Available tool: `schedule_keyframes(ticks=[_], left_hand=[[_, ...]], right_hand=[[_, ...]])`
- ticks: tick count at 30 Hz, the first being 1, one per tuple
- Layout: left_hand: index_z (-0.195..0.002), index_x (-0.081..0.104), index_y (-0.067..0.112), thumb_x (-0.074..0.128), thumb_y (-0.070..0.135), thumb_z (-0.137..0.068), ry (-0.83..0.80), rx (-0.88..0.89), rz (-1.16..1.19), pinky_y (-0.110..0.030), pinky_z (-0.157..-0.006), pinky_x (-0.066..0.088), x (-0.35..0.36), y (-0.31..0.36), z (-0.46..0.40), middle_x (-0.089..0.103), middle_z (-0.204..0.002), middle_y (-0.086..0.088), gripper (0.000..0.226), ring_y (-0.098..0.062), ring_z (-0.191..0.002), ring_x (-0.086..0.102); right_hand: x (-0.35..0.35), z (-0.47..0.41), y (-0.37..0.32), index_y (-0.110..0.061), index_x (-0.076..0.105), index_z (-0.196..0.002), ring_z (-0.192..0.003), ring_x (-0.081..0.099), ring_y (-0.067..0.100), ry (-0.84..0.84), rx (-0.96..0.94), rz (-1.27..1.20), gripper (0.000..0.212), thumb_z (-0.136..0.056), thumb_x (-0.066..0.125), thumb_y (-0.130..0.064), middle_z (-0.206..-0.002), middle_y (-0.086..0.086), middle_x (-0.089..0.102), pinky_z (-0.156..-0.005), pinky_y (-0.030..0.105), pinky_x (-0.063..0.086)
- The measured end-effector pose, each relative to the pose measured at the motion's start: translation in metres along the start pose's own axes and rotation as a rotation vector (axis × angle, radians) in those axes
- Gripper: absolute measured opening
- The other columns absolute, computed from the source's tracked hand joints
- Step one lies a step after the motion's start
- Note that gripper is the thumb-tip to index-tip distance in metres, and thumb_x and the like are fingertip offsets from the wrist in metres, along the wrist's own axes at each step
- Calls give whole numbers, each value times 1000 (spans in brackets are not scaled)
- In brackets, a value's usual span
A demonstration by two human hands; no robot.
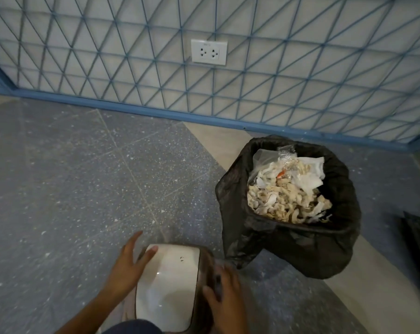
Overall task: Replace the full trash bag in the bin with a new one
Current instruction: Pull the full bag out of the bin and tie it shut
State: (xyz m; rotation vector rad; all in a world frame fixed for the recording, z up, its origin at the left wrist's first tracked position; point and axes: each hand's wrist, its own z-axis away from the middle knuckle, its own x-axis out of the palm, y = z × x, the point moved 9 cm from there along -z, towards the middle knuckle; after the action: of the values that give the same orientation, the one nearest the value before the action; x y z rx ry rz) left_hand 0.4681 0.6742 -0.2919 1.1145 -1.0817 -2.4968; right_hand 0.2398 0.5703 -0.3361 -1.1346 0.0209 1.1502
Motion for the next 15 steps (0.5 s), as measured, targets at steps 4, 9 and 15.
schedule_keyframes(ticks=[4,9,15], left_hand=[[-140,39,22,59,37,-88,-109,68,-111,-43,-106,34,-5,63,-13,40,-147,-9,57,-29,-133,40],[-138,39,20,53,42,-91,-204,56,166,-35,-95,39,45,154,9,45,-141,-11,53,-25,-121,48],[-141,38,14,38,67,-85,-424,-375,672,-46,-102,37,124,172,60,44,-141,-16,77,-35,-128,43]], right_hand=[[-54,0,62,-65,62,-65,-96,59,16,109,171,-181,47,-81,59,-21,-99,11,69,-79,9,39],[-146,10,110,-8,67,-84,-74,56,25,163,505,-646,20,-93,49,-8,-89,14,65,-65,28,38],[-224,10,105,-15,34,-144,-128,44,36,336,505,-1548,61,-98,17,-52,-145,11,42,-109,48,27]])
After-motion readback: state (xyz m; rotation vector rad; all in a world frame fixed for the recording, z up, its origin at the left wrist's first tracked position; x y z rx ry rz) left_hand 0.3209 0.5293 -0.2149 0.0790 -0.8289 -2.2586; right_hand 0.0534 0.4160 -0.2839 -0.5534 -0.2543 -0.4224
